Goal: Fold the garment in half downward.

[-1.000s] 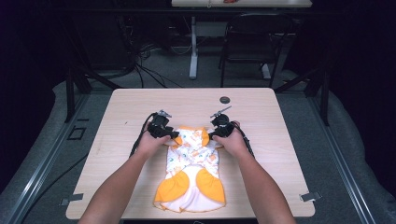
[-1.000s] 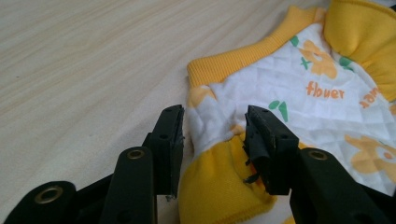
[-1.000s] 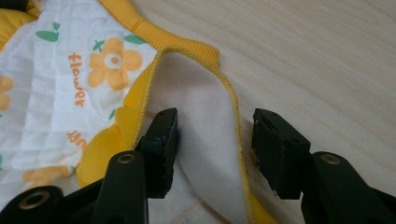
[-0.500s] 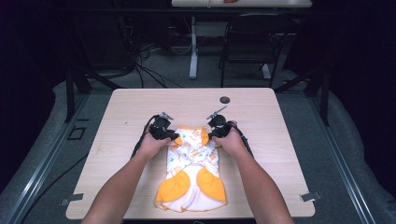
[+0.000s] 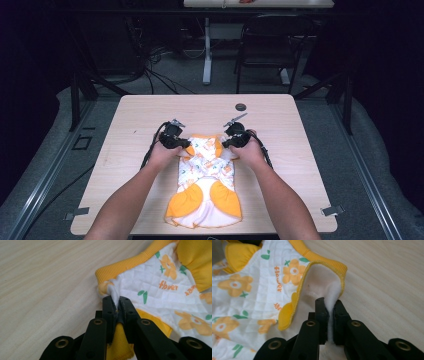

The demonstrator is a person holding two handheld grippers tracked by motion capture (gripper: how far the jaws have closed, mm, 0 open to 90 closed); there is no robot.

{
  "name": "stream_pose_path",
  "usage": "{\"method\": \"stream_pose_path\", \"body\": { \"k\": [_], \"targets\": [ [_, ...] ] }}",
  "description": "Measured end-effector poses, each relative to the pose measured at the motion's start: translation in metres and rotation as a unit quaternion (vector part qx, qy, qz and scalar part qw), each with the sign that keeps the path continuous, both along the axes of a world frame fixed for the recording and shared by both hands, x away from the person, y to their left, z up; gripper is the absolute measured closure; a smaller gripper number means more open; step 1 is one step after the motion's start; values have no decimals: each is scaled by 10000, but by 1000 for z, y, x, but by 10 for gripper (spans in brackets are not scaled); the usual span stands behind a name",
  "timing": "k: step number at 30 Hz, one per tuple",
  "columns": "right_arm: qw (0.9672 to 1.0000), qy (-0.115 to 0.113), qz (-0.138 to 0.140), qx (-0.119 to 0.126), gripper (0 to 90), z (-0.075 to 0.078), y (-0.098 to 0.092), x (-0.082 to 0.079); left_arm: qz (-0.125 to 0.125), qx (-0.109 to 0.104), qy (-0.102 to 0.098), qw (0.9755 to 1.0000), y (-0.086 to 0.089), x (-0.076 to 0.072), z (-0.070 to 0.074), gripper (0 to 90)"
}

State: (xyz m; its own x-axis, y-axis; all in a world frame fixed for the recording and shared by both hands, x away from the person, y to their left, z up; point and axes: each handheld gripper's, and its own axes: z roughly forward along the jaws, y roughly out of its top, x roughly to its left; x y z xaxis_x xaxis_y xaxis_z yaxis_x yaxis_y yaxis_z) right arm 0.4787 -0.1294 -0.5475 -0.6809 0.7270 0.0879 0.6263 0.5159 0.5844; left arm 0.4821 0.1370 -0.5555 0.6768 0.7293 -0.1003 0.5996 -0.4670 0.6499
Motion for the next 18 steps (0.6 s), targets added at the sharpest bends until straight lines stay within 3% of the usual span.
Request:
{"method": "stream_pose_path", "body": {
  "k": [10, 18],
  "targets": [
    [9993, -217, 22, 309, 849, 21, -7, -8, -20, -189, -228, 9996, 8, -6, 24, 840],
    [9985, -449, 172, 243, 849, 43, -6, -11, -26, -239, -417, 9988, 12, -10, 40, 840]
  ]
}}
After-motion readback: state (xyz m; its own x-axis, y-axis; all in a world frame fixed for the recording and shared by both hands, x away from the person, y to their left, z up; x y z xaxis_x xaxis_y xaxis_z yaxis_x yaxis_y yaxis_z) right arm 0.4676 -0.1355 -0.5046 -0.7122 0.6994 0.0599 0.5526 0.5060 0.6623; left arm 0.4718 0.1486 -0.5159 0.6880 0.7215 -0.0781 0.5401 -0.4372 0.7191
